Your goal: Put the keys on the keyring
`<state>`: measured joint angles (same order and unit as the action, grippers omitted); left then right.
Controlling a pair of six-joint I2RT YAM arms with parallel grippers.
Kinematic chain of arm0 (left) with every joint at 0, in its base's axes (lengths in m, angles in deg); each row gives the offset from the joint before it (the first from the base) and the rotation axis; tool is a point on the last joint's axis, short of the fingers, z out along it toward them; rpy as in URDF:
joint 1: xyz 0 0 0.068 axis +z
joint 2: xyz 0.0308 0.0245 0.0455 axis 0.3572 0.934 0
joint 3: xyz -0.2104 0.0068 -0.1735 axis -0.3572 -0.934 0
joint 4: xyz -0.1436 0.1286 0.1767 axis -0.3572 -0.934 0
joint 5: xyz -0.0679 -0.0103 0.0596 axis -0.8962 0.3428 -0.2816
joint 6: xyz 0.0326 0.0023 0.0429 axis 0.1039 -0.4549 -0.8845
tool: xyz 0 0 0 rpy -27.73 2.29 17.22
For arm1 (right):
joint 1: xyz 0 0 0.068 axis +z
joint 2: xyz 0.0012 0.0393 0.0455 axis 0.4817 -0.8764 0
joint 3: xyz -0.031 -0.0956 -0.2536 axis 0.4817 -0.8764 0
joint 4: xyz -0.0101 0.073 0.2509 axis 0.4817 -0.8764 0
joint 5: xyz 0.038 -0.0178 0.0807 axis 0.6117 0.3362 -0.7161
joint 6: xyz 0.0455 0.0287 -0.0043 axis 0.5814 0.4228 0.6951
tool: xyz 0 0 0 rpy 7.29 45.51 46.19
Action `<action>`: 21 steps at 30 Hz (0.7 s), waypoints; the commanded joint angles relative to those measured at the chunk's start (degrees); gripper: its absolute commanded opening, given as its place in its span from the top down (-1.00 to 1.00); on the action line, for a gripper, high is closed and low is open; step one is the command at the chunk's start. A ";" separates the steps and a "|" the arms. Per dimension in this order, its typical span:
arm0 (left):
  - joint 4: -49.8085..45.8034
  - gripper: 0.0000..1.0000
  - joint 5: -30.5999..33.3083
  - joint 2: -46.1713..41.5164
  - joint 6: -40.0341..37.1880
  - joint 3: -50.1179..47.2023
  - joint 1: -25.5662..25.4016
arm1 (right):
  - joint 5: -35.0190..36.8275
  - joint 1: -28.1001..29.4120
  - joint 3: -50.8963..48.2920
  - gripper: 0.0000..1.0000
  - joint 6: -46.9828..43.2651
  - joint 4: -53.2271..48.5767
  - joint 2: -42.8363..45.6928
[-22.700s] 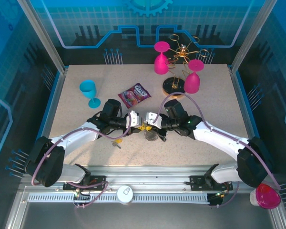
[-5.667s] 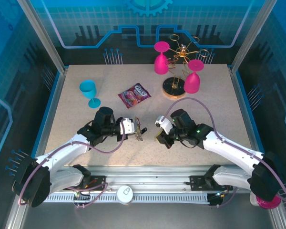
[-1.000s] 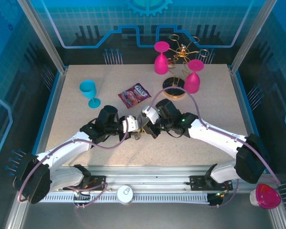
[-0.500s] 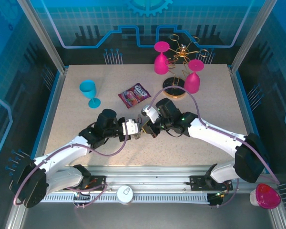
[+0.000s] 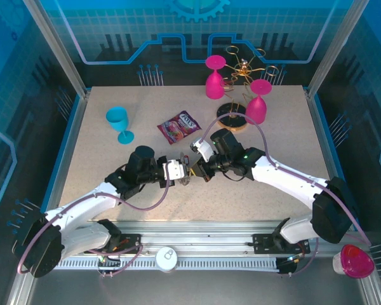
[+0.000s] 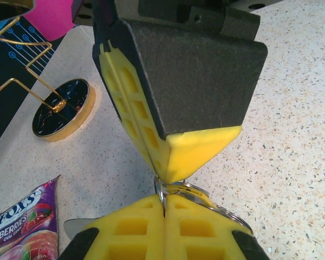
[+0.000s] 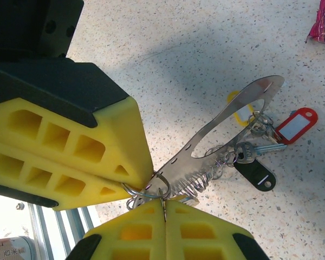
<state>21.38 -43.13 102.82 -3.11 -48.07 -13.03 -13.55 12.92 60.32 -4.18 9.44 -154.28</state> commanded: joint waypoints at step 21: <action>5.73 1.00 -2.58 -2.88 2.01 -2.91 -1.33 | -6.87 -4.44 -2.75 1.00 4.39 7.04 -0.36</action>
<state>24.90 -42.52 101.33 -2.81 -50.02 -13.44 -19.65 10.08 57.85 -1.16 13.71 -154.28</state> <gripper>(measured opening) 0.051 0.056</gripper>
